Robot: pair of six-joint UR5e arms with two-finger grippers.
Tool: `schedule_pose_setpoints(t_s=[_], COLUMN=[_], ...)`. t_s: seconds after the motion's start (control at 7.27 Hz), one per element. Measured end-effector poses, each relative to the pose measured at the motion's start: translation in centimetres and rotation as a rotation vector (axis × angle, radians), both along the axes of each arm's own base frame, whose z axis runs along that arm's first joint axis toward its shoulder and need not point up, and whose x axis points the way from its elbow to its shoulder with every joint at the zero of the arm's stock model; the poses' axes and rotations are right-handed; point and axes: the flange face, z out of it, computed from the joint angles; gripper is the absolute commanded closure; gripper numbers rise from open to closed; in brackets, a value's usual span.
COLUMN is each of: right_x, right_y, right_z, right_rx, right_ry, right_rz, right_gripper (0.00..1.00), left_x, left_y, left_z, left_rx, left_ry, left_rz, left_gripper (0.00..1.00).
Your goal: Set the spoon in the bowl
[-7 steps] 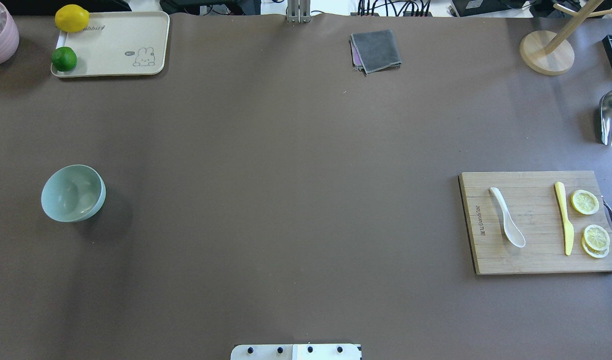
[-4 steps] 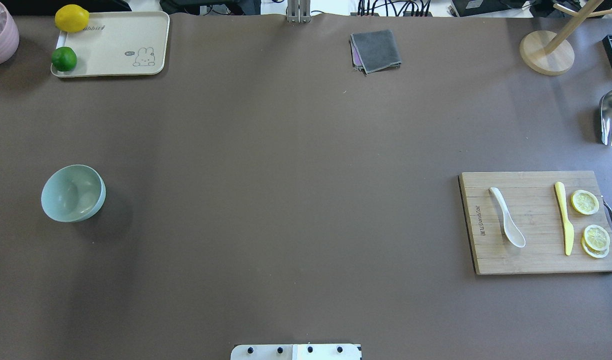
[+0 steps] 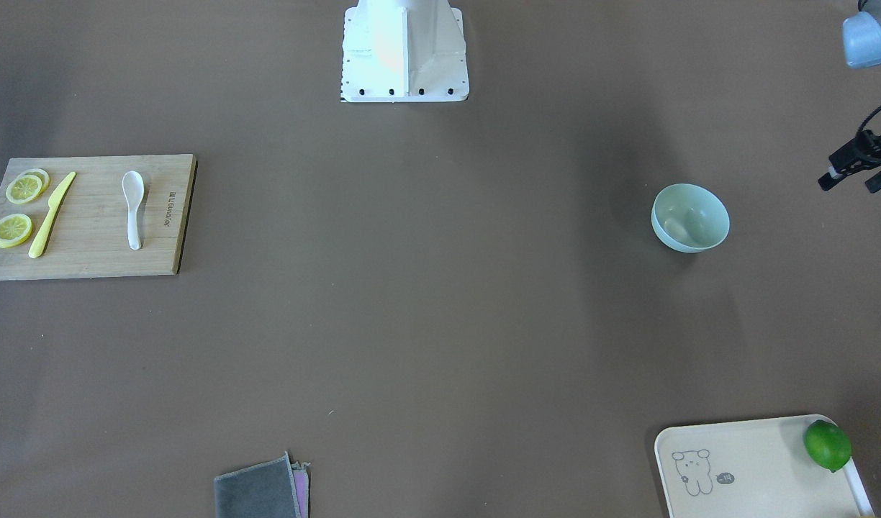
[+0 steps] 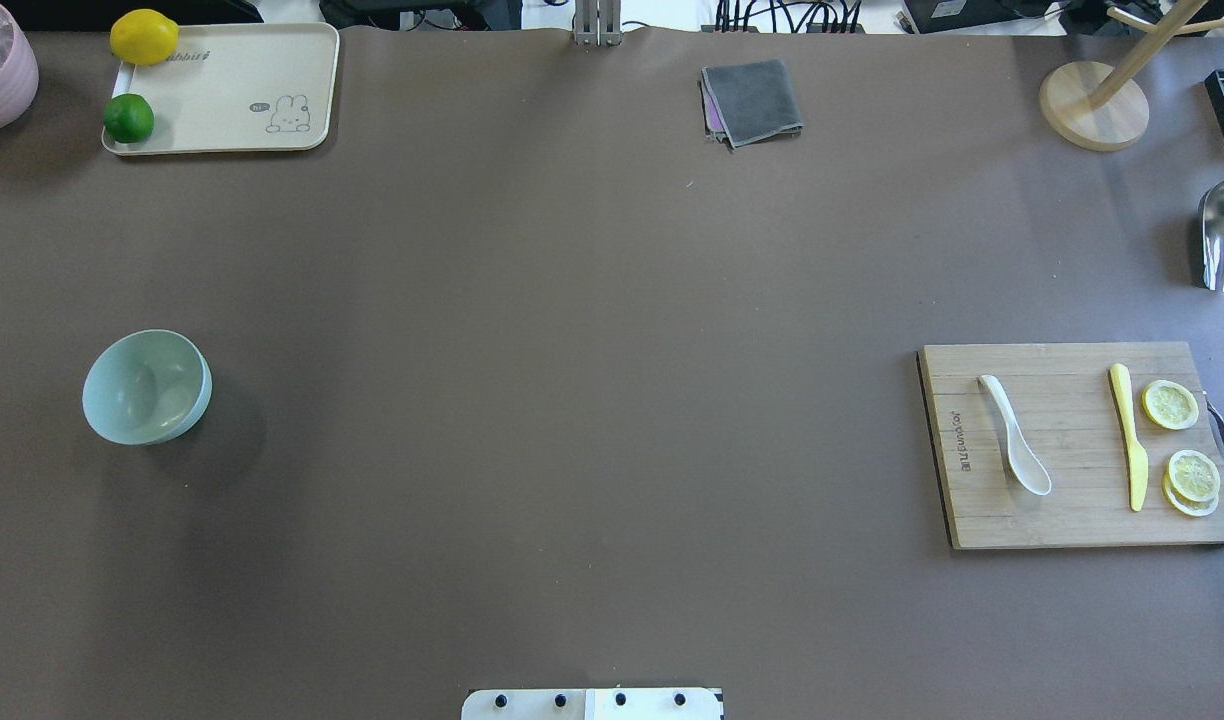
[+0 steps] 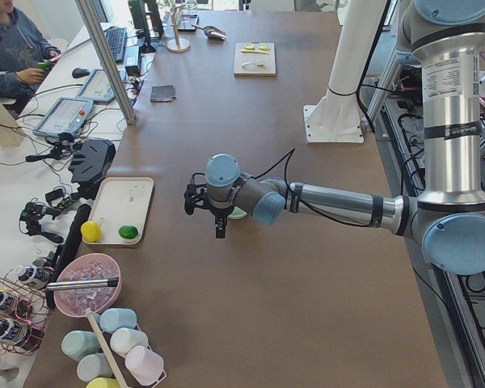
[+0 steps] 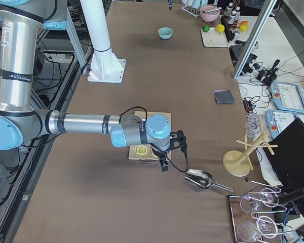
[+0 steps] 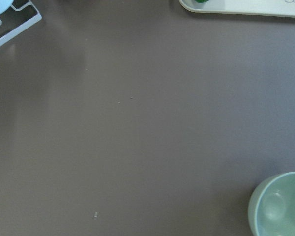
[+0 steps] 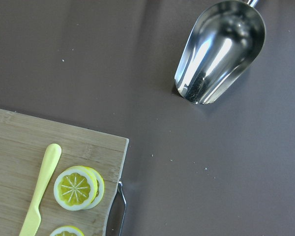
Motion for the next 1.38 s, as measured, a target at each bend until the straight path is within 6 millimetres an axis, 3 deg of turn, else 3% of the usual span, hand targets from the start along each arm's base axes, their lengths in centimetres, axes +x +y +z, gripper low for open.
schedule_pose_setpoints(t_s=[0.28, 0.55, 0.83, 1.1, 1.24, 1.38], right_x=[-0.2, -0.5, -1.6, -2.3, -2.7, -2.9], right_y=[0.4, 1.0, 1.1, 1.0, 1.0, 1.0], right_z=[-0.2, -0.7, -1.0, -1.2, -1.3, -1.4], right_rx=[0.001, 0.008, 0.030, 0.042, 0.044, 0.046], right_ry=[-0.037, -0.050, -0.053, -0.054, -0.055, -0.061], right_rz=[-0.007, -0.016, -0.042, -0.058, -0.065, -0.072], right_gripper=[0.00, 0.00, 0.00, 0.00, 0.00, 0.00], left_x=[5.4, 9.4, 12.4, 14.1, 14.6, 14.9], left_y=[-0.1, -0.8, -0.6, -0.1, 0.1, 0.2], left_z=[-0.1, 0.5, 1.2, 1.5, 1.9, 2.4], left_rx=[0.004, 0.025, 0.058, 0.079, 0.086, 0.093], left_ry=[-0.018, -0.039, -0.045, -0.042, -0.039, -0.035], left_rz=[0.040, 0.079, 0.117, 0.146, 0.155, 0.161], left_gripper=[0.11, 0.13, 0.21, 0.35, 0.54, 0.99])
